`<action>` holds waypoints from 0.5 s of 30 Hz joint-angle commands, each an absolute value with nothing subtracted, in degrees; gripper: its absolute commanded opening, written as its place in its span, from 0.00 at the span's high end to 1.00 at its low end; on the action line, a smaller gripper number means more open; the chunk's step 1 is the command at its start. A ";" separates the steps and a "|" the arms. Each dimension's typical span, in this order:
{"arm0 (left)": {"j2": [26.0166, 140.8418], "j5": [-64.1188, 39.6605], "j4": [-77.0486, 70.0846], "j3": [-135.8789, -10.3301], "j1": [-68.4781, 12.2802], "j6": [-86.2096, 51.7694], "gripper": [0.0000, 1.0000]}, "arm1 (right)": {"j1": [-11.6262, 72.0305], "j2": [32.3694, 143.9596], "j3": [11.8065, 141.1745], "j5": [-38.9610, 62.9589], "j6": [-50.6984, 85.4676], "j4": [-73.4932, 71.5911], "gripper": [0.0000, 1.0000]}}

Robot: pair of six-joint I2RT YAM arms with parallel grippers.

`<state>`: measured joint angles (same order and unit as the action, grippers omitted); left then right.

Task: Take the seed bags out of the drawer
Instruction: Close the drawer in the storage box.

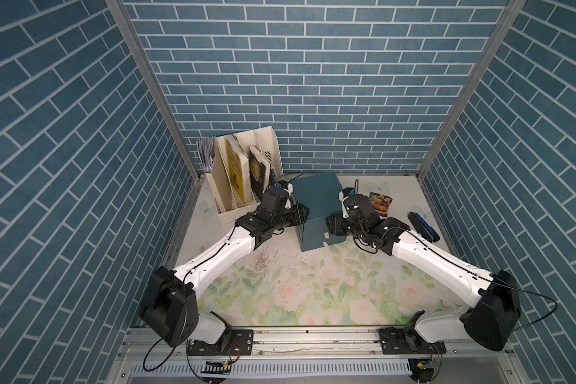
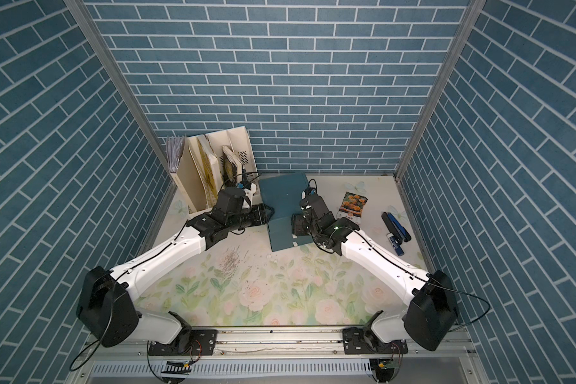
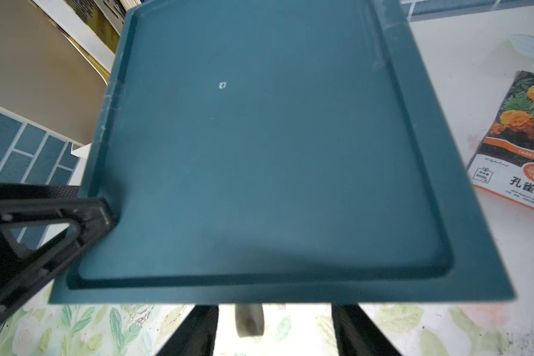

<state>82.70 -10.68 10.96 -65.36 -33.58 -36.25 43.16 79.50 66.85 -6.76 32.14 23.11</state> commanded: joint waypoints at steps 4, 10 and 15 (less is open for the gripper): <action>84.11 -10.82 14.15 -65.92 -33.23 -35.95 0.46 | 42.45 76.35 64.28 -1.58 32.82 21.71 0.32; 83.65 -10.46 14.73 -65.49 -33.24 -35.87 0.46 | 42.45 70.26 57.07 6.26 38.85 18.99 0.18; 83.28 -10.28 15.03 -65.30 -33.22 -35.64 0.47 | 42.45 67.34 49.15 10.91 44.61 10.72 0.00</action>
<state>82.94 -10.63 11.00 -65.60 -33.56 -36.29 42.68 68.53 52.16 6.44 39.51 16.88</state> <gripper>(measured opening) 0.535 0.994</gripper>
